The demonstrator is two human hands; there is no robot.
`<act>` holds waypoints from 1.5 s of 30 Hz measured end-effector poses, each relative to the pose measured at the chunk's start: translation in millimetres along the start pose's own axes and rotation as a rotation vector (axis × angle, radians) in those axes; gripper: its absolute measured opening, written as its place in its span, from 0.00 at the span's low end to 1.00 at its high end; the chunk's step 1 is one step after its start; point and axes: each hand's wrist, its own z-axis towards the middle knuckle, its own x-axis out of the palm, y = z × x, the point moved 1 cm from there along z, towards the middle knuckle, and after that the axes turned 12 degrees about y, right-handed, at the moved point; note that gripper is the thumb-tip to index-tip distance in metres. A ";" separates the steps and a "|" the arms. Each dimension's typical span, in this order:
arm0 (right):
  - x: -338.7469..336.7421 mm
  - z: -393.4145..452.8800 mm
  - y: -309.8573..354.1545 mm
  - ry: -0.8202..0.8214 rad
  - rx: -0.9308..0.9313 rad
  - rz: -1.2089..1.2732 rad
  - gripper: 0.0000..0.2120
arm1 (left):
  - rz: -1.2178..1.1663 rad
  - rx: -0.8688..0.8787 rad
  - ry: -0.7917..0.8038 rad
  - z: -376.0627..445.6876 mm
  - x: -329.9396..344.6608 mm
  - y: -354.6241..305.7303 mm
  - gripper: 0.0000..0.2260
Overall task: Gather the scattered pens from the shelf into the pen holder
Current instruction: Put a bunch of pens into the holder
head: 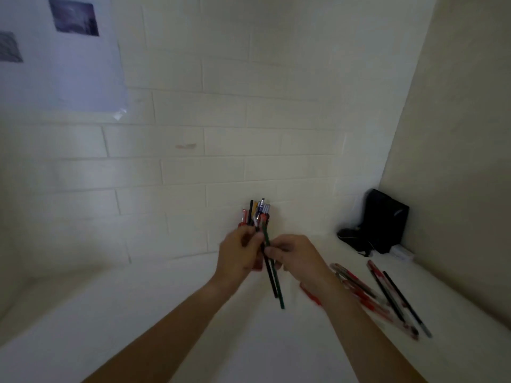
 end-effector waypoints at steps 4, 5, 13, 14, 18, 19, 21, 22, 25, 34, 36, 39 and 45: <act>-9.7 15.0 17.7 -0.309 -0.166 0.219 0.03 | 0.167 0.231 -0.293 30.7 -31.4 -34.3 0.06; -11.0 18.0 19.8 -0.372 -0.213 0.263 0.04 | 0.176 0.291 -0.330 39.3 -38.9 -39.6 0.06; 11.7 53.4 8.1 -0.513 -0.322 0.157 0.05 | 0.481 0.395 -0.336 77.2 -40.8 -20.0 0.04; 16.2 59.2 2.4 -0.498 -0.287 0.094 0.04 | 0.512 0.360 -0.304 78.7 -38.4 -10.9 0.03; 33.7 75.5 -20.0 -0.430 -0.108 -0.131 0.04 | 0.571 0.194 -0.169 79.5 -30.8 21.7 0.05; 36.3 77.6 -23.2 -0.433 -0.085 -0.162 0.05 | 0.582 0.156 -0.155 79.2 -30.5 27.2 0.05; 37.7 79.3 -24.8 -0.464 -0.060 -0.197 0.08 | 0.591 0.103 -0.159 78.9 -32.2 34.1 0.07; 37.9 79.8 -24.0 -0.462 -0.054 -0.211 0.08 | 0.588 0.089 -0.164 78.7 -33.4 34.5 0.08; 41.4 84.0 -20.2 -0.407 -0.013 -0.218 0.08 | 0.594 0.059 -0.148 82.0 -35.3 35.1 0.05; 32.6 66.4 -17.0 -0.357 -0.053 -0.063 0.11 | 0.607 0.067 -0.215 57.0 -15.5 41.6 0.09; 21.0 52.7 -25.3 -0.361 -0.065 -0.125 0.08 | 0.730 0.120 -0.280 47.0 -12.6 43.9 0.13; -3.6 30.1 -50.0 -0.371 0.070 -0.276 0.06 | 0.793 0.217 -0.320 29.4 -4.2 43.3 0.15; -24.1 -8.8 -83.8 -0.062 0.400 -0.664 0.12 | 0.724 0.313 -0.261 -3.2 38.1 41.1 0.10</act>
